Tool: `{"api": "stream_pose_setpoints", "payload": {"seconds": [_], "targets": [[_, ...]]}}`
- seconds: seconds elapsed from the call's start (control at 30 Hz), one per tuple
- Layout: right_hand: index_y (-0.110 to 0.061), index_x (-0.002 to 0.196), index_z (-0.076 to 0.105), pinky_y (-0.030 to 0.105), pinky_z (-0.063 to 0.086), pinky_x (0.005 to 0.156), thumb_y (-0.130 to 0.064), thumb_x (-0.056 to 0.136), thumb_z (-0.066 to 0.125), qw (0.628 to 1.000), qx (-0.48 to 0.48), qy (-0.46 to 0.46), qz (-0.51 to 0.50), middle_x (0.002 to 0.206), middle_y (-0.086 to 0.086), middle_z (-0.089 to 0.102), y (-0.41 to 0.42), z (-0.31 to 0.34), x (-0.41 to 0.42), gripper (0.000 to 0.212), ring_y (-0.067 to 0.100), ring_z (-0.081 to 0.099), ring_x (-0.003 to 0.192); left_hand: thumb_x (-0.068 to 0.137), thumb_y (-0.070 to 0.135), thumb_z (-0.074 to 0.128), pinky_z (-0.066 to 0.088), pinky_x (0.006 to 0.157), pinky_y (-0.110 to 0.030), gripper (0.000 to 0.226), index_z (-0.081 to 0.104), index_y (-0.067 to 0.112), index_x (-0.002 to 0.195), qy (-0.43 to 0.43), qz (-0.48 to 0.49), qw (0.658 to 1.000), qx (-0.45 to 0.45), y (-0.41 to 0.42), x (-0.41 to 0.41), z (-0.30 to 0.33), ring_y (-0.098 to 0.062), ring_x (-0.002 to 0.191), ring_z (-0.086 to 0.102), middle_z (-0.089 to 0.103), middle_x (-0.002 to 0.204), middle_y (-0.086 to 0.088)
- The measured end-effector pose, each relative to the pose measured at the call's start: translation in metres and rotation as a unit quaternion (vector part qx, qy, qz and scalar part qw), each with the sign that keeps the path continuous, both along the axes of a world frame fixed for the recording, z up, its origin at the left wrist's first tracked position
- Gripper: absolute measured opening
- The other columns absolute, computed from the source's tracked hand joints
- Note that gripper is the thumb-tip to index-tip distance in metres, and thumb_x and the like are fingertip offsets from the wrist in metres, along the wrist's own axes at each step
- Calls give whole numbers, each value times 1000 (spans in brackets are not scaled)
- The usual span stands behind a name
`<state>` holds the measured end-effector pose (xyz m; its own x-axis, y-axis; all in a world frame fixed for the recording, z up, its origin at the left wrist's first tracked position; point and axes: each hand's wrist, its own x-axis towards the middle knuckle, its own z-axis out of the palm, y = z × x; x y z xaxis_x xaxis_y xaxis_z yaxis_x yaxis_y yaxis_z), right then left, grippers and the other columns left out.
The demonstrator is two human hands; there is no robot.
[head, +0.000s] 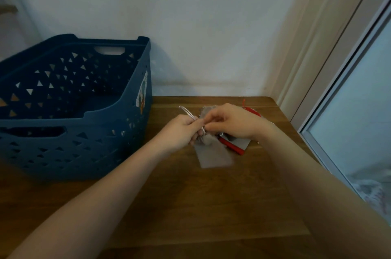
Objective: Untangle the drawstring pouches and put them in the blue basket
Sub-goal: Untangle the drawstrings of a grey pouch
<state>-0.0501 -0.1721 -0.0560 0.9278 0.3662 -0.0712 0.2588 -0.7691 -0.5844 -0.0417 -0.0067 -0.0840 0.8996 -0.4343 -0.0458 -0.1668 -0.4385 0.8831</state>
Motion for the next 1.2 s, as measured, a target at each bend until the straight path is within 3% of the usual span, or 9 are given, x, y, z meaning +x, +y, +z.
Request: {"api": "stream_pose_setpoints", "payload": {"seconds": [0.2, 0.3, 0.37, 0.5, 0.63, 0.77, 0.87, 1.03, 1.2], "targets": [[-30, 69, 59, 18, 38, 55, -28, 93, 55, 998, -13, -58, -13, 60, -12, 53, 0, 7, 0, 24, -2, 47, 49, 97, 33, 44, 39, 60, -20, 34, 61, 16, 72, 0, 6, 1000, 11, 1, 0, 0, -3, 57, 52, 57, 63, 4], [-28, 71, 60, 25, 41, 59, -27, 95, 51, 995, 7, -97, -10, 64, -10, 56, 5, 4, -4, 25, 4, 49, 57, 98, 35, 41, 42, 63, -22, 39, 62, 12, 75, 46, 14, 999, -15, 5, 0, 0, -1, 59, 56, 62, 67, 3], [-22, 77, 66, 16, 41, 60, -25, 93, 54, 996, -13, -85, 21, 67, -12, 59, 8, 5, -9, 20, 0, 53, 62, 99, 34, 40, 46, 72, -27, 40, 67, 8, 84, 81, 22, 996, -26, 6, 3, -2, -9, 73, 59, 66, 78, -1], [-17, 75, 68, 12, 35, 48, -33, 94, 51, 998, -29, -28, 55, 51, -13, 52, 8, 7, -14, 30, 1, 48, 45, 96, 31, 47, 48, 78, -31, 33, 69, 8, 90, 115, 21, 991, -66, 9, 3, -1, -14, 79, 62, 69, 80, -1], [-15, 91, 62, 25, 40, 64, -29, 94, 50, 991, 27, -124, -50, 82, -3, 57, 6, 2, -3, 18, 8, 50, 68, 94, 27, 52, 47, 84, -34, 22, 69, 14, 89, 117, 6, 990, -80, 12, 3, 2, -14, 84, 61, 69, 82, 3], [-22, 123, 57, 15, 45, 76, -6, 87, 56, 992, -18, -124, 27, 127, -5, 42, 7, -7, -2, 39, 4, 54, 86, 93, 23, 54, 45, 85, -34, 19, 70, 17, 85, 96, 8, 992, -77, 14, 3, 5, -12, 87, 60, 70, 82, 6], [-23, 118, 61, 20, 47, 88, -11, 90, 57, 990, -18, -139, 26, 131, -3, 42, 12, -15, -1, 31, 9, 52, 100, 91, 20, 57, 46, 78, -27, 16, 71, 17, 83, 93, 1, 993, -74, 17, 2, 7, -9, 80, 59, 69, 78, 7], [-21, 98, 66, 29, 48, 83, -32, 88, 60, 978, -102, -183, -17, 119, -4, 43, 10, -25, 1, 16, 9, 49, 95, 88, 17, 62, 45, 69, -19, 11, 73, 17, 85, 25, 11, 999, -23, 23, 2, 3, -5, 75, 58, 68, 81, 1], [-25, 77, 59, 17, 36, 67, -22, 89, 60, 988, 2, -153, -34, 79, -11, 53, 15, -22, -1, 13, -1, 47, 71, 87, 19, 63, 45, 78, -21, 7, 66, 23, 90, -183, 54, 970, 153, 18, 7, -5, 0, 82, 54, 59, 87, 14]]}}
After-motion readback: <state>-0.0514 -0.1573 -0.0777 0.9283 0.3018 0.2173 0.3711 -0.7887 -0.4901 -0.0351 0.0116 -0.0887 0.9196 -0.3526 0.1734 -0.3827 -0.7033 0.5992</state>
